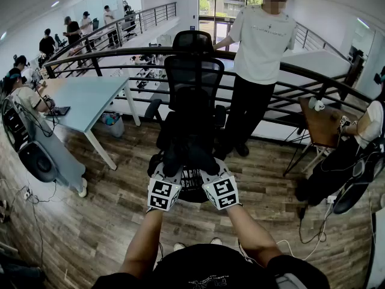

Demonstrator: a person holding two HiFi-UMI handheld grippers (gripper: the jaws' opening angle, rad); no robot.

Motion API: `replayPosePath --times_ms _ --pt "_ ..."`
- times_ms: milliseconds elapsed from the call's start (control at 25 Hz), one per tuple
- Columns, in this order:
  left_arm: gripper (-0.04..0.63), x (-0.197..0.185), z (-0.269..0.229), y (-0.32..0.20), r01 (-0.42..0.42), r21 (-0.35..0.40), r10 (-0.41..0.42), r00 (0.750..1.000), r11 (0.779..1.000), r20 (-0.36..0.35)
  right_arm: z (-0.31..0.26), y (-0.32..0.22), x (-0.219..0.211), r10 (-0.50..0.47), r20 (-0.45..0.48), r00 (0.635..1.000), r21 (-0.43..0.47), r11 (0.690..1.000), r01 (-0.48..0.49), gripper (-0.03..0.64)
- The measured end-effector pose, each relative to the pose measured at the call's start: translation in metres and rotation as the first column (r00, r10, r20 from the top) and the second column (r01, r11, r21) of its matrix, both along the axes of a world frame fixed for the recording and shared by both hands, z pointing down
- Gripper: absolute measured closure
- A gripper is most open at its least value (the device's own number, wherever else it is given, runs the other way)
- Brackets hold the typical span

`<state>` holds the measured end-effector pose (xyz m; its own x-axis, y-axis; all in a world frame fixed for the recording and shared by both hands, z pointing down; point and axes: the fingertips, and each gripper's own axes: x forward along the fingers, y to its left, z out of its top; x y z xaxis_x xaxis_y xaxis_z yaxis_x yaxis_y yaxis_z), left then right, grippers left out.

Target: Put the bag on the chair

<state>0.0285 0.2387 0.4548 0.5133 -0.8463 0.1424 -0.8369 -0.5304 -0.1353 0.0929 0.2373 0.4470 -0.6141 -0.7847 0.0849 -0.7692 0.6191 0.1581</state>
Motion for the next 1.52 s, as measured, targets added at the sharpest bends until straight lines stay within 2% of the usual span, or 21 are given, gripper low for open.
replayPosePath --times_ms 480,680,1160,1520 --pt "0.568 -0.005 -0.002 -0.007 -0.012 0.021 0.012 1.000 1.000 0.022 -0.001 -0.005 -0.004 0.003 0.006 1.000 0.019 1.000 -0.003 0.584" --pt "0.568 -0.010 -0.006 -0.009 -0.013 0.031 0.013 1.000 0.999 0.025 -0.004 -0.006 -0.008 -0.007 0.043 0.999 0.025 1.000 0.006 0.583" --pt "0.568 -0.041 -0.008 -0.026 -0.068 0.054 0.067 0.998 0.996 0.020 -0.008 -0.016 -0.040 0.038 0.028 0.999 0.042 0.998 -0.039 0.583" --pt "0.568 -0.061 -0.003 -0.043 -0.112 0.018 0.112 0.994 0.994 0.019 -0.001 -0.032 -0.061 0.066 0.026 0.997 0.025 0.997 -0.067 0.583"
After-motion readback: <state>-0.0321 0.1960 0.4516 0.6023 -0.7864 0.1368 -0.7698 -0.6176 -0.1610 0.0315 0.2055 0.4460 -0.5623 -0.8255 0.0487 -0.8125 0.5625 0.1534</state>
